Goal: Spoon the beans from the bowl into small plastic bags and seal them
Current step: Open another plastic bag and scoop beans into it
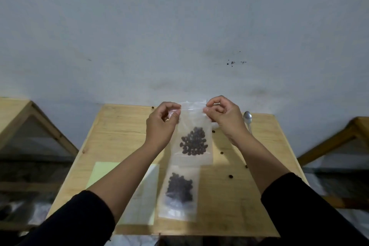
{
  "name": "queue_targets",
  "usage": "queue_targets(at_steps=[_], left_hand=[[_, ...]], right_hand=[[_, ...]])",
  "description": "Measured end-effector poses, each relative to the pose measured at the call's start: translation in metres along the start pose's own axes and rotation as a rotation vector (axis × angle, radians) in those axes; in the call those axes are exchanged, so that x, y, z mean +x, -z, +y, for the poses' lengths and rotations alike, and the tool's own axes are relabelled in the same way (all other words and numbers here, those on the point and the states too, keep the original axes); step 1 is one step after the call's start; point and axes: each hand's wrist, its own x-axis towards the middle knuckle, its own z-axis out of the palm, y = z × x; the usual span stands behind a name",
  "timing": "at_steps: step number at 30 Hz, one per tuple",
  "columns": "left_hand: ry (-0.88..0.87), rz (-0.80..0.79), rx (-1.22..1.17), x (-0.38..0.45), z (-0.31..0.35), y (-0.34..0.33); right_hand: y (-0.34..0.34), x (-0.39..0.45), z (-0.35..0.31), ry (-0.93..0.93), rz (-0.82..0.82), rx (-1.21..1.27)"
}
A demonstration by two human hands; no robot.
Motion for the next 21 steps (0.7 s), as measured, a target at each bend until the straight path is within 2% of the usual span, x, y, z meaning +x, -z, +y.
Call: queue_targets(at_steps=[6,13,21], left_hand=[[0.031,-0.107,-0.064,-0.002,0.007,0.027],[0.040,-0.045,-0.026,-0.001,0.009,0.031],[0.040,-0.146,0.017,-0.005,0.009,0.028]], right_hand=[[-0.013,-0.011,-0.004,-0.030,-0.033,-0.001],[-0.025,-0.013,-0.008,-0.052,-0.008,0.027],[-0.038,-0.015,-0.006,-0.063,-0.047,-0.020]])
